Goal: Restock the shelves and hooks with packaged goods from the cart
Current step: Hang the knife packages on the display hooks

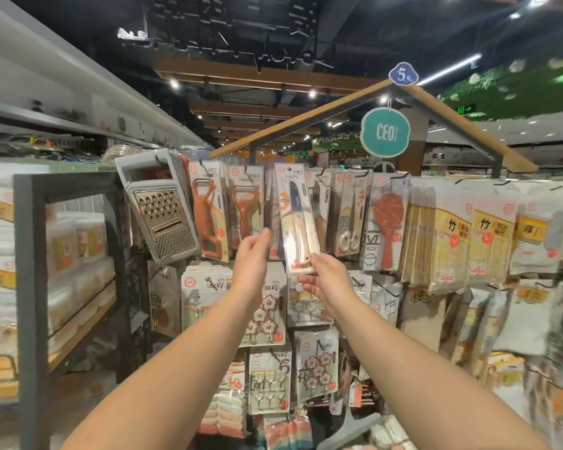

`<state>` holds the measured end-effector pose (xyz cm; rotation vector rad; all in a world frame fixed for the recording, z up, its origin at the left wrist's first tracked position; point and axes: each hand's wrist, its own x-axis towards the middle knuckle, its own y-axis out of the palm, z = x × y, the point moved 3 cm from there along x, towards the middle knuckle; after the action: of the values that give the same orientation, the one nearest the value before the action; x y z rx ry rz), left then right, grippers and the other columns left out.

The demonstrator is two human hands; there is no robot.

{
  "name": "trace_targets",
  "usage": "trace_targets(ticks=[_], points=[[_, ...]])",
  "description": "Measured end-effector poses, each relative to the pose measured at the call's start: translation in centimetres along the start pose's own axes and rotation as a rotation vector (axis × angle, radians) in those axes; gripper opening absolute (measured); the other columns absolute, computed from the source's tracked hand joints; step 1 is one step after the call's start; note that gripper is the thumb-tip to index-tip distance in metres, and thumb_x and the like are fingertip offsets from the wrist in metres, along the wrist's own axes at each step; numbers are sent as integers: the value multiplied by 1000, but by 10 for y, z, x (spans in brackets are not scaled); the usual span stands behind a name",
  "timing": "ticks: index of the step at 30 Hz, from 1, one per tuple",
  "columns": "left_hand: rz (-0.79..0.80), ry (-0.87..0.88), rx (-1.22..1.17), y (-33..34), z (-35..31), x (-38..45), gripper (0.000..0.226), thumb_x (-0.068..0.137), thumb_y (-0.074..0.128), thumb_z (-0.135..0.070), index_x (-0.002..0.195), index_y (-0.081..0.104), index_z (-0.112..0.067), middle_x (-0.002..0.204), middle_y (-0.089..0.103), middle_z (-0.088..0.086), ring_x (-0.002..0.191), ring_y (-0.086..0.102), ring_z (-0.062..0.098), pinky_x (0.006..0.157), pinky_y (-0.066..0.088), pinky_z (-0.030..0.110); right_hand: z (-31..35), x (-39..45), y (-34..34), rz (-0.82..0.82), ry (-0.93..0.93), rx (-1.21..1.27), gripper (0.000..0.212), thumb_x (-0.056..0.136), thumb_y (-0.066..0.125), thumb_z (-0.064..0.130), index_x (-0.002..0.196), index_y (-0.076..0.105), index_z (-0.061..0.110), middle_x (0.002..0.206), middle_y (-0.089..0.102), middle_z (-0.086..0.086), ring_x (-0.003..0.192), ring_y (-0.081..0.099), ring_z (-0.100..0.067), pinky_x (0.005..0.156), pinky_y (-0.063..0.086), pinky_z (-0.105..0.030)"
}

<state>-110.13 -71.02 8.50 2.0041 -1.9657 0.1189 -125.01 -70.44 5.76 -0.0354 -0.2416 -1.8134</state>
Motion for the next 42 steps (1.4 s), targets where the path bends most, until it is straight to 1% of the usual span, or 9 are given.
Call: trace_targets(ticks=[2,6,13,17,19,25,30,36,42], points=[[1,-30,-32,-1,-1,4,23,100,46,-46,100,54,-24,109,59,-8,103,53,10,96,37,35,4,0,-2,-23,24,-2,24,104,44,22,116,58,6,99,67,-12,66,64,-14,55,51,-24],[7,-63,-61,-3,-1,7,41,99,46,-47,127,49,-17,122,59,-2,111,53,15,96,36,37,11,-1,-2,-67,41,3,24,104,44,21,116,57,4,95,68,-12,65,66,-17,47,48,-23],[14,-132,-87,-7,7,7,52,99,49,-46,138,48,-12,131,59,3,123,51,18,95,36,37,29,-3,-4,-134,41,-95,21,103,45,18,105,61,4,90,67,-8,58,66,-15,44,50,-22],[6,-137,-98,-8,8,6,50,99,50,-44,136,49,-11,128,61,4,119,54,19,101,38,39,38,-5,-3,-135,28,-138,24,102,45,15,82,59,11,85,68,-9,54,63,-16,43,49,-23],[3,-143,-107,-8,8,5,49,99,50,-43,135,50,-11,128,61,6,119,54,20,102,38,40,42,-6,0,-142,30,-153,26,101,45,15,78,56,13,82,67,-9,55,64,-16,43,49,-23],[27,-173,-100,-14,8,1,51,99,50,-43,138,47,-11,131,60,9,124,53,22,98,37,39,46,-7,8,-159,37,-172,28,100,45,13,74,57,13,74,66,-12,54,63,-18,40,48,-22],[13,-190,-84,-26,6,0,50,98,50,-44,137,49,-12,129,60,7,117,53,20,96,37,39,41,-6,12,-164,34,-177,26,100,44,14,78,58,12,78,68,-13,55,66,-19,39,48,-23],[12,-186,-60,-36,3,1,48,99,49,-45,135,52,-13,130,60,8,120,54,21,98,37,39,32,-8,4,-213,44,-134,18,100,43,14,95,59,7,75,66,-12,52,64,-17,41,49,-22],[25,-193,-62,-33,-1,-1,48,100,48,-43,136,51,-11,132,59,9,123,52,23,101,35,41,50,-9,6,-189,10,-194,26,101,43,12,78,56,10,70,63,-12,53,61,-17,44,50,-23]])
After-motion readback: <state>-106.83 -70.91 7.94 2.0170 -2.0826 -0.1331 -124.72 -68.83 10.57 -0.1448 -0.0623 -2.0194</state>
